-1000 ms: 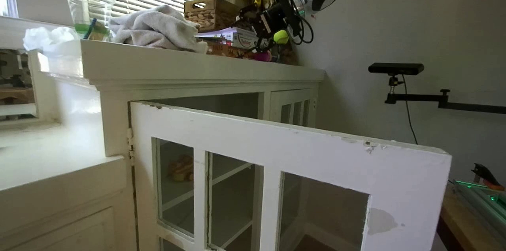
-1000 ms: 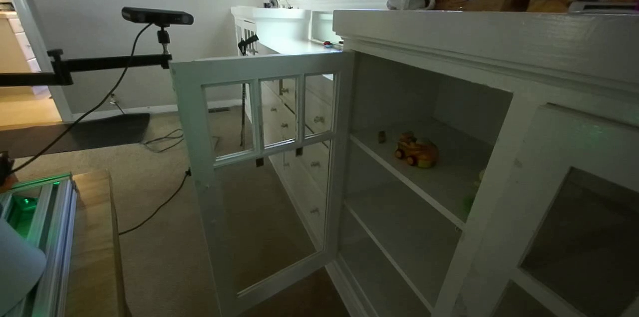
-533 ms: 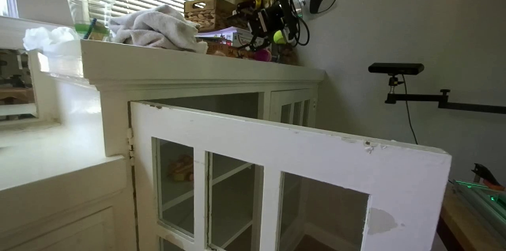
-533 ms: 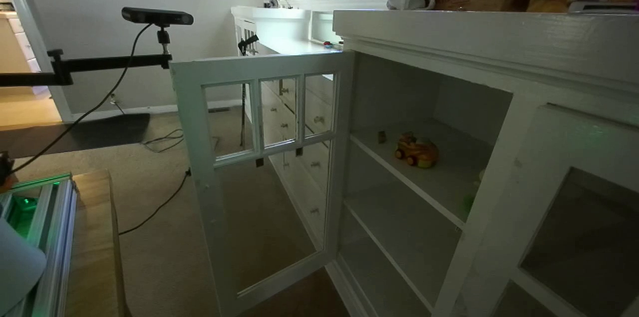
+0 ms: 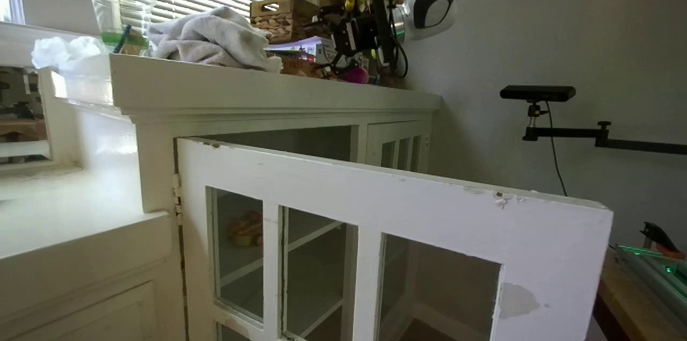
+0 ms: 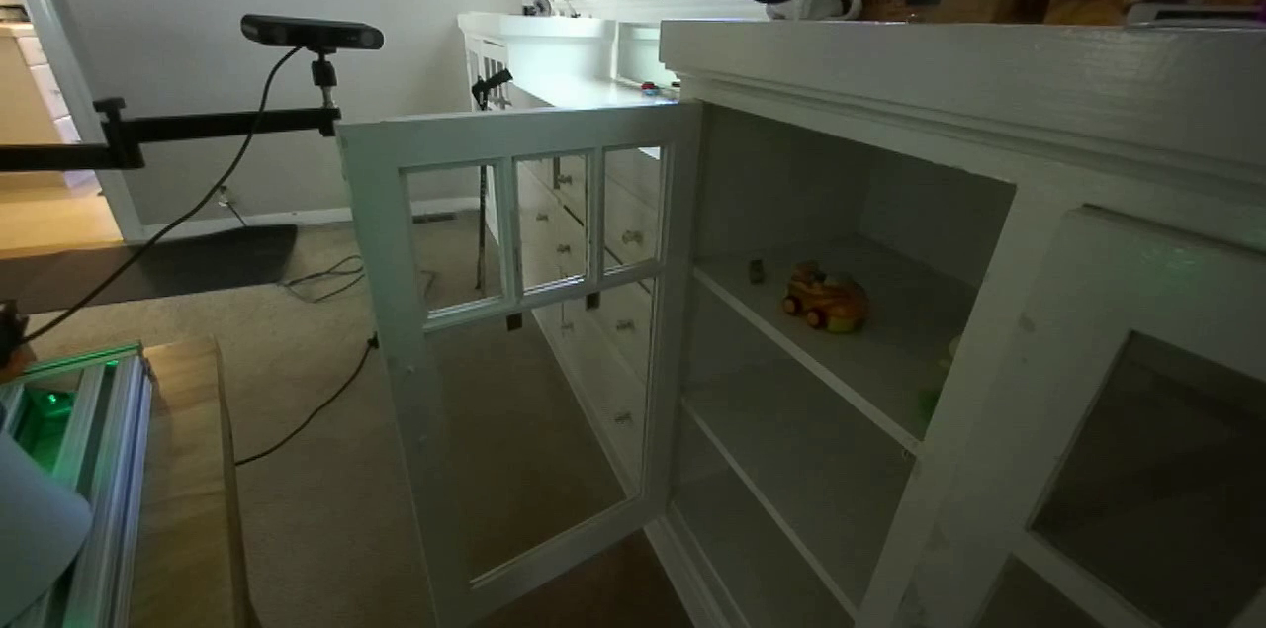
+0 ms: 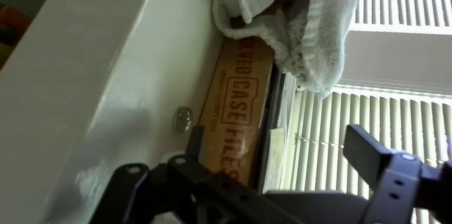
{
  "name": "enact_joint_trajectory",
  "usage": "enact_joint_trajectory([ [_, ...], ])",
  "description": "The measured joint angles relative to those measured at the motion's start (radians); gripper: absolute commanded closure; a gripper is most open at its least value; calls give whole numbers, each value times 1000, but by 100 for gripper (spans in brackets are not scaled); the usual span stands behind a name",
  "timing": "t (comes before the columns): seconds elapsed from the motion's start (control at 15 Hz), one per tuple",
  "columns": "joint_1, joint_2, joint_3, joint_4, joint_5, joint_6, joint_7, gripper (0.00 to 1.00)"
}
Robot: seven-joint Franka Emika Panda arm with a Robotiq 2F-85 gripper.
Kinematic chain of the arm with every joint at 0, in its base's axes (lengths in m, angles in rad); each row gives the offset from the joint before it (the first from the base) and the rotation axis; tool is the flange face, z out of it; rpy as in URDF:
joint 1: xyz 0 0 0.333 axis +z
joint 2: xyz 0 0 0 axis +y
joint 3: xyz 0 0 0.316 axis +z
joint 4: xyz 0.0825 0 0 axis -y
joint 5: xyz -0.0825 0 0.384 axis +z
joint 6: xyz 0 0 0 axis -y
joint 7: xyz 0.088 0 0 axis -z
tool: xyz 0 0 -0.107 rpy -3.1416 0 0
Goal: Put the paper in the cabinet
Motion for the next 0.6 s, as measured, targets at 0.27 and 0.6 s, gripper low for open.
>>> enact_joint_trajectory([
  [0.27,0,22,-8,19,52,-18,-62,36],
  [0.6,0,37,-11,42,74,-28,-91,59],
])
